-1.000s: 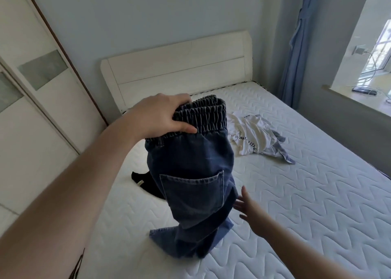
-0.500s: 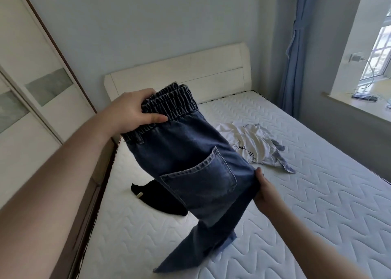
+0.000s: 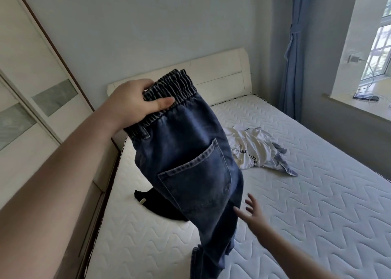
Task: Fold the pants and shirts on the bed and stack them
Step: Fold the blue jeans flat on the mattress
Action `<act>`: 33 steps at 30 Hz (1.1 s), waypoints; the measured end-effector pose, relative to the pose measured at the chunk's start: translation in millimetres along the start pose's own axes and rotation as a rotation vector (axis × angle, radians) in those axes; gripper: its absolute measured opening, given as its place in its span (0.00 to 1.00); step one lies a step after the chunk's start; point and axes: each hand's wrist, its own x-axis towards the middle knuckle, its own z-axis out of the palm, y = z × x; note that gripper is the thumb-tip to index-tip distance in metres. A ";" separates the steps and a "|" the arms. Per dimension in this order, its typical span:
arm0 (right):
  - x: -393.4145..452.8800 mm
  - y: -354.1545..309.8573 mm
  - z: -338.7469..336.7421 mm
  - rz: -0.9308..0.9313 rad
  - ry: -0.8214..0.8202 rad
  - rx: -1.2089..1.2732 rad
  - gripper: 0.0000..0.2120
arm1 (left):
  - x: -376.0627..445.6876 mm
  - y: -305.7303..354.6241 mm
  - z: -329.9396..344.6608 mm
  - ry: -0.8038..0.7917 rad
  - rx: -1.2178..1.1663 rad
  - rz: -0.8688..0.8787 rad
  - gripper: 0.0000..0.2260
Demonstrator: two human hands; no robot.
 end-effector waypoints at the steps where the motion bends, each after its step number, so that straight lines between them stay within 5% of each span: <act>1: -7.7 5.7 7.3 0.004 0.091 -0.041 0.36 | 2.0 6.1 0.4 0.028 -0.049 -0.036 0.21; 5: -53.0 4.9 37.3 -0.276 0.309 -0.139 0.22 | 12.9 34.3 6.8 0.073 -0.329 -0.226 0.19; 9: -97.7 -23.9 71.4 -0.534 0.111 -0.294 0.45 | 21.0 65.2 23.6 0.049 -0.577 -0.389 0.17; 13: -109.2 -54.4 93.8 -0.416 0.130 -0.306 0.59 | 20.8 86.0 35.2 0.009 -0.792 -0.450 0.16; 20: -83.5 -74.9 101.3 -0.303 0.411 -0.296 0.44 | 4.6 85.5 31.3 -0.033 -1.054 -0.568 0.12; 26: -68.2 -68.3 86.4 -0.182 0.323 -0.420 0.04 | -2.5 58.8 1.6 0.020 -1.132 -0.590 0.11; 33: -61.1 -72.8 53.2 -0.262 0.226 -0.373 0.08 | 10.3 14.1 -13.0 0.075 -1.249 -0.653 0.09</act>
